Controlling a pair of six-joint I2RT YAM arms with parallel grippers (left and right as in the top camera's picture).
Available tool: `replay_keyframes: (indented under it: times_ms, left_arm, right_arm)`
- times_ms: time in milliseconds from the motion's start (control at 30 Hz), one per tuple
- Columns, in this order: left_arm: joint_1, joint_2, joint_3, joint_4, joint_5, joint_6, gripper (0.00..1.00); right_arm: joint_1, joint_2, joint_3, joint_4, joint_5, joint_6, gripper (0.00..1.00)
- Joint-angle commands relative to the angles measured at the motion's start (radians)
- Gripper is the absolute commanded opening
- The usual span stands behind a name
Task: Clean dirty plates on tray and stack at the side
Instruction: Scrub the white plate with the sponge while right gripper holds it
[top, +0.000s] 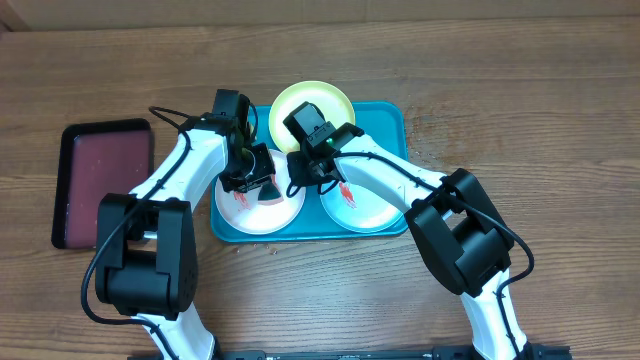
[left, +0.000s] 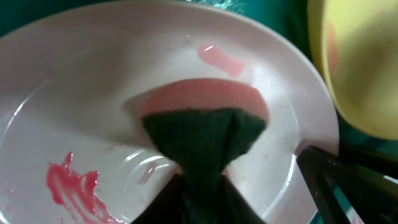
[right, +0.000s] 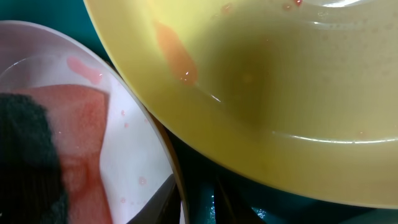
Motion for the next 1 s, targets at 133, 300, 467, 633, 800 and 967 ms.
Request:
replay_keyframes:
  times_ms: [133, 300, 467, 633, 800, 967]
  left_arm:
    - [-0.001, 0.002, -0.004, 0.008, -0.014, 0.003, 0.04]
    - [0.021, -0.002, 0.027, -0.019, -0.003, 0.047, 0.04]
    - [0.016, 0.002, 0.033, -0.018, 0.135, 0.046, 0.04]
    - [-0.029, 0.002, -0.022, 0.010, 0.036, 0.016, 0.04]
    - [-0.048, 0.002, -0.088, 0.064, -0.049, 0.000, 0.04]
    - [-0.023, 0.002, -0.089, 0.011, -0.272, 0.000, 0.04]
  right_arm:
    - [0.000, 0.019, 0.020, -0.008, 0.018, 0.002, 0.20]
    - [0.000, 0.019, 0.020, -0.014, 0.018, 0.002, 0.20]
    - [0.000, 0.019, 0.020, -0.008, 0.018, 0.003, 0.20]
    - [0.000, 0.019, 0.020, -0.005, 0.018, 0.002, 0.20]
    - [0.000, 0.019, 0.020, -0.006, 0.018, 0.002, 0.20]
    - [0.000, 0.019, 0.020, -0.010, 0.018, 0.002, 0.20]
